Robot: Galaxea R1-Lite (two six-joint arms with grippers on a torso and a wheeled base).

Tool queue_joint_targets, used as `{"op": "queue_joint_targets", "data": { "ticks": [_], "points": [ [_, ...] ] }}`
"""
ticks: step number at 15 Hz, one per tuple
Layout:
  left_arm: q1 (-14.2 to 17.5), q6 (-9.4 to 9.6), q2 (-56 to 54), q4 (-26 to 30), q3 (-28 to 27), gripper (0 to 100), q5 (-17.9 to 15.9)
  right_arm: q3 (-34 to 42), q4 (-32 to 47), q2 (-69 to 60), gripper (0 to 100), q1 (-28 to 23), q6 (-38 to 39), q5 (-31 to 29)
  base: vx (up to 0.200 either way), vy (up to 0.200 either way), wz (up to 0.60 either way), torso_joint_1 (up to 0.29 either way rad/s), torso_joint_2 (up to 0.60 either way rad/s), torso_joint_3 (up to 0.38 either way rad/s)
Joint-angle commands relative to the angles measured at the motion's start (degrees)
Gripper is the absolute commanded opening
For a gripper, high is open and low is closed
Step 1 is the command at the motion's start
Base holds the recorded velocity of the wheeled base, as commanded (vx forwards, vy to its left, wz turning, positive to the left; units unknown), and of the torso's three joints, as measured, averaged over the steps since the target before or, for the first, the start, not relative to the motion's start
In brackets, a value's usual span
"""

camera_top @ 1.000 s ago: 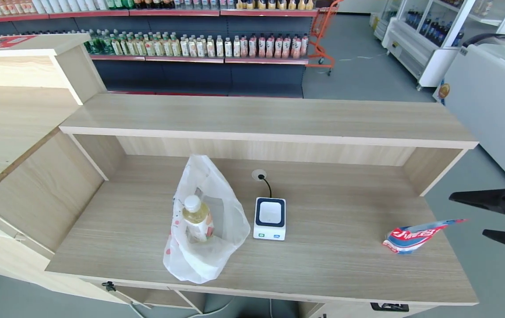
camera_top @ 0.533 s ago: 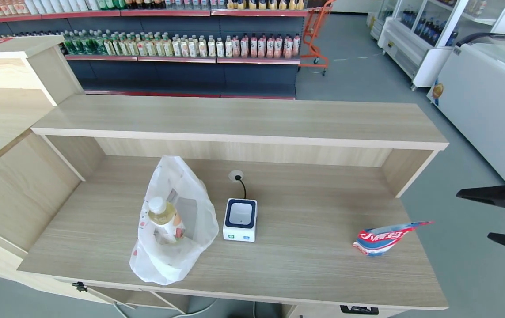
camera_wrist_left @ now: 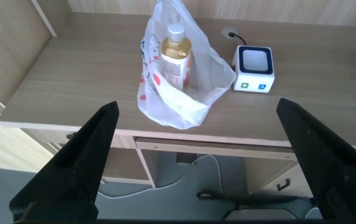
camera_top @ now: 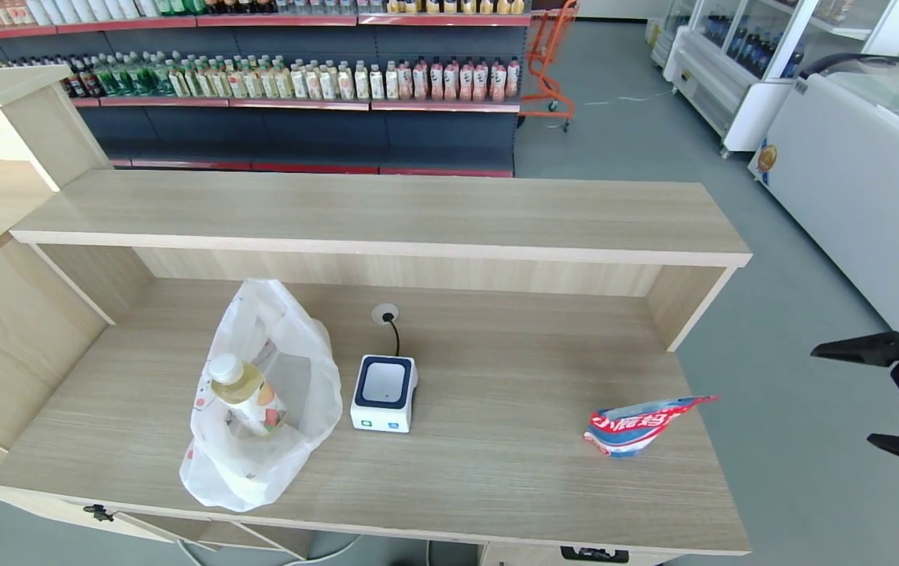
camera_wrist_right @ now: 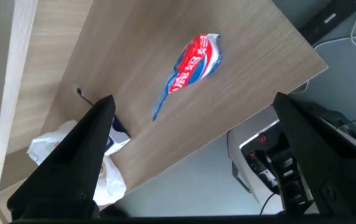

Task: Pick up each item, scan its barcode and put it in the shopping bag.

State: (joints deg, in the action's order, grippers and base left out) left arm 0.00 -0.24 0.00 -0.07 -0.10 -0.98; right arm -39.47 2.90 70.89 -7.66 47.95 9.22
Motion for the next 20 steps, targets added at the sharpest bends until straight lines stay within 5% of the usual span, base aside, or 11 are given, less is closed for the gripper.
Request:
{"op": "queue_joint_targets", "data": {
  "ticks": [1,9,20],
  "points": [
    [0.0,-0.02,0.0,-0.01,0.01,100,0.01,0.19,0.17,4.08,100,-0.08,0.13,-1.57,0.0,0.0,0.0,0.0,0.0,0.0],
    [0.0,-0.02,0.0,-0.01,0.01,100,0.01,-0.08,1.05,15.33,100,2.12,3.12,-6.67,0.0,0.0,0.0,0.0,0.0,0.0],
    [0.0,-0.02,0.0,-0.01,0.01,100,0.01,-0.17,-26.19,39.5,100,8.8,-4.97,-8.95,0.0,0.0,0.0,0.0,0.0,0.0]
  ]
}}
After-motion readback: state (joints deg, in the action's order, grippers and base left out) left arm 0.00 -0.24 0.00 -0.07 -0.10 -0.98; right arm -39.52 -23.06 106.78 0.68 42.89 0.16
